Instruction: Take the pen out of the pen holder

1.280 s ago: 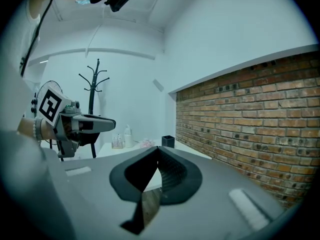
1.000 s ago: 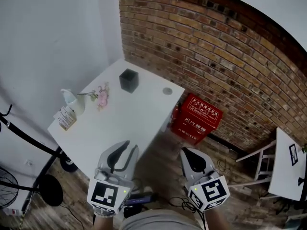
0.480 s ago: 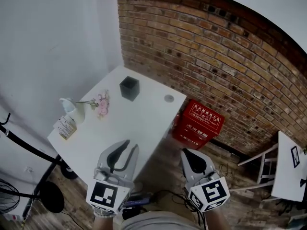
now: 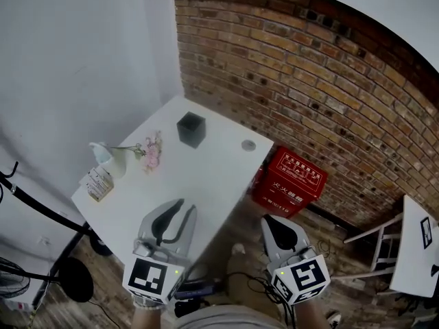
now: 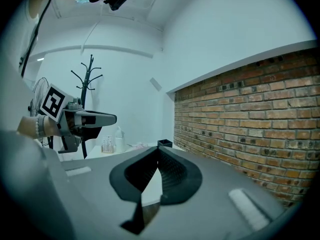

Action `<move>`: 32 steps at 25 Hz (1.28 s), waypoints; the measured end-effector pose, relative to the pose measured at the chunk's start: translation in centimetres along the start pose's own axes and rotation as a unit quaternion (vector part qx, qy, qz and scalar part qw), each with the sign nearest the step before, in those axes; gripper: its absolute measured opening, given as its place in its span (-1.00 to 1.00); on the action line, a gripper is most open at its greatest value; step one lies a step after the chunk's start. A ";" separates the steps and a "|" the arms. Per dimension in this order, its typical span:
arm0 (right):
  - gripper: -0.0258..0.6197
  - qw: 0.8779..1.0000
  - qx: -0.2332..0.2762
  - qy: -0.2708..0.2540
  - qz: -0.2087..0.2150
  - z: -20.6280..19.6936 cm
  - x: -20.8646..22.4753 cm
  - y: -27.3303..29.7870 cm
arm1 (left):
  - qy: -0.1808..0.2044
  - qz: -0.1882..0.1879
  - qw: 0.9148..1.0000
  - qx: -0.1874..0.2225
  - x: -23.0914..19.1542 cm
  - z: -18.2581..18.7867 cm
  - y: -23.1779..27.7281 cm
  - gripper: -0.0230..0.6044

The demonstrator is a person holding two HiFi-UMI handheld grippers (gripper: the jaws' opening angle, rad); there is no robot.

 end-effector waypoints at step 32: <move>-0.91 0.996 -0.057 0.002 0.067 -0.5 12.5 16.5 | -0.040 0.060 0.994 -0.085 -10.4 -5.5 18.4 -0.66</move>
Point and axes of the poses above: the fingertips, and each gripper's own axes: y forward along the fingers, x to its right, z out of its top, the point moved 9 cm from there along -y, backward along the fingers
